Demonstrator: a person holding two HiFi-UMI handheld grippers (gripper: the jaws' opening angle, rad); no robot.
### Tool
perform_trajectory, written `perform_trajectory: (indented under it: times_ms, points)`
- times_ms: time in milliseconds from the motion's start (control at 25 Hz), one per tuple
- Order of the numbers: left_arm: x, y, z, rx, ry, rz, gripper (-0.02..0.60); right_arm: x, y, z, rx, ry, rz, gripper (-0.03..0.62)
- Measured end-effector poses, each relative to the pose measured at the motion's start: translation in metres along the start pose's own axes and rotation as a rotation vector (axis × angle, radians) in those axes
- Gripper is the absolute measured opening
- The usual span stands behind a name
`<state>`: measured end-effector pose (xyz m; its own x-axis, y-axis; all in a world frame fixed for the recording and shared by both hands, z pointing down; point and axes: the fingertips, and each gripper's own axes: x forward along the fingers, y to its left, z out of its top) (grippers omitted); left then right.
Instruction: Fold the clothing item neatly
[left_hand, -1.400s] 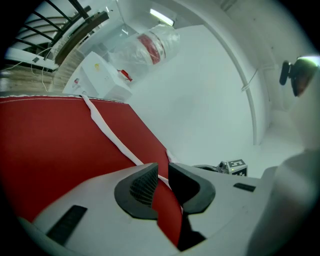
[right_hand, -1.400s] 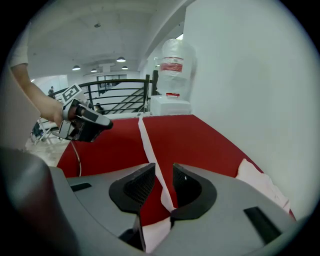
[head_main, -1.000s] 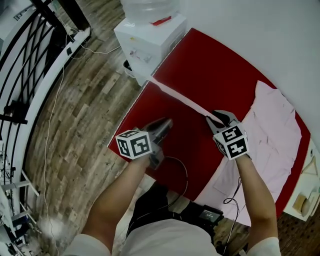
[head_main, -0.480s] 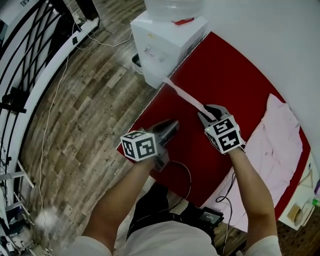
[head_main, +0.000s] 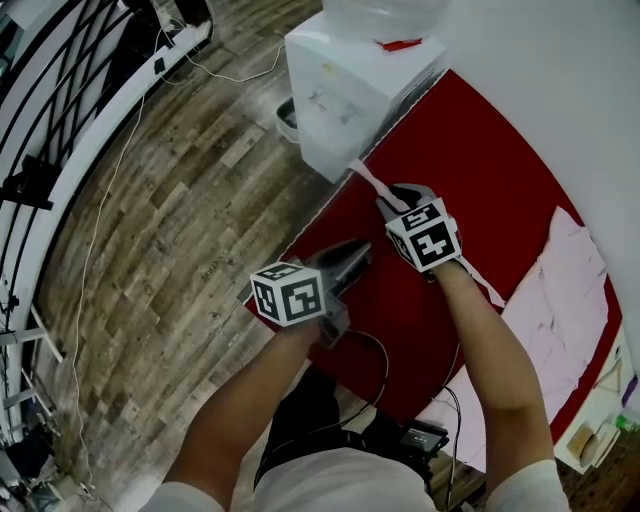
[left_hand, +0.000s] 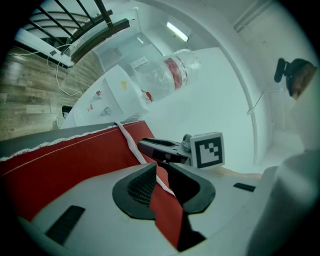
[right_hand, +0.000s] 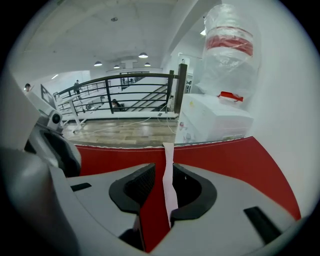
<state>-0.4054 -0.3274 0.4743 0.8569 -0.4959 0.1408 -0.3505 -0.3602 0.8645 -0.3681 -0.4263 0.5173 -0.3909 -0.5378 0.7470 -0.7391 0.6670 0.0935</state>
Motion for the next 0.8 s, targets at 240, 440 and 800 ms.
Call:
perform_trajectory:
  times_ms: [240,440,800]
  points:
    - [-0.007,0.002,0.004,-0.021,-0.012,-0.014,0.063,0.039,-0.014,-0.002,0.017,0.076,-0.015,0.112]
    - [-0.014,0.007,0.005,-0.052,-0.025,-0.01,0.063,0.037,-0.004,-0.005,0.01,0.093,0.01,0.052]
    - [-0.01,0.022,0.023,-0.206,-0.121,-0.028,0.113,-0.017,0.051,-0.01,-0.105,-0.004,0.055,0.04]
